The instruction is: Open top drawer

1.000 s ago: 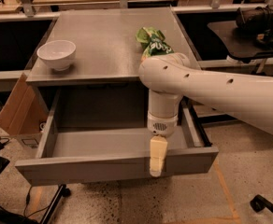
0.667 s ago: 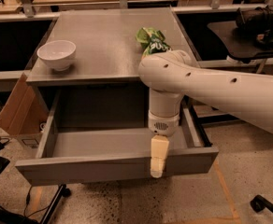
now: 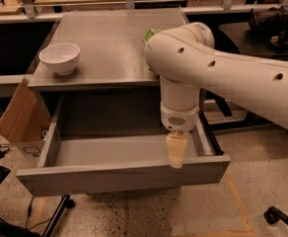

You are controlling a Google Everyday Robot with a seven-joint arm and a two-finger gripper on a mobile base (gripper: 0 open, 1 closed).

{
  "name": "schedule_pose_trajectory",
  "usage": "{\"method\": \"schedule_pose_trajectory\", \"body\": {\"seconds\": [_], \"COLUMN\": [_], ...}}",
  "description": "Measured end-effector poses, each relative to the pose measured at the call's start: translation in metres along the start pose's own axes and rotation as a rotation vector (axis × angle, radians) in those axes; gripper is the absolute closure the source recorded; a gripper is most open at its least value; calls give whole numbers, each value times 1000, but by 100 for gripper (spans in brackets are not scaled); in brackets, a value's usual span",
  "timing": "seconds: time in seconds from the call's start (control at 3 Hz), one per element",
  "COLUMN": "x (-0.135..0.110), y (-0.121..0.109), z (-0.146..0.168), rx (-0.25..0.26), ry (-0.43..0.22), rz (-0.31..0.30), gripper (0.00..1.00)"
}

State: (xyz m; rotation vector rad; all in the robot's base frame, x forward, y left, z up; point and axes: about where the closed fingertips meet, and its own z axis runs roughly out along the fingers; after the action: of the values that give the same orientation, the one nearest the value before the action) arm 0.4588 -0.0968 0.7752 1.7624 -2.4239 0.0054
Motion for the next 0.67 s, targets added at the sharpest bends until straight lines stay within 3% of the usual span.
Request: {"method": "schedule_pose_trajectory", "body": {"seconds": [0.33, 0.67], "x": [8, 17], "y": [-25, -65], "z": [-14, 6], "rx": [80, 129], "ry": [-47, -97], "rz": [-40, -63], "gripper": [65, 90]}}
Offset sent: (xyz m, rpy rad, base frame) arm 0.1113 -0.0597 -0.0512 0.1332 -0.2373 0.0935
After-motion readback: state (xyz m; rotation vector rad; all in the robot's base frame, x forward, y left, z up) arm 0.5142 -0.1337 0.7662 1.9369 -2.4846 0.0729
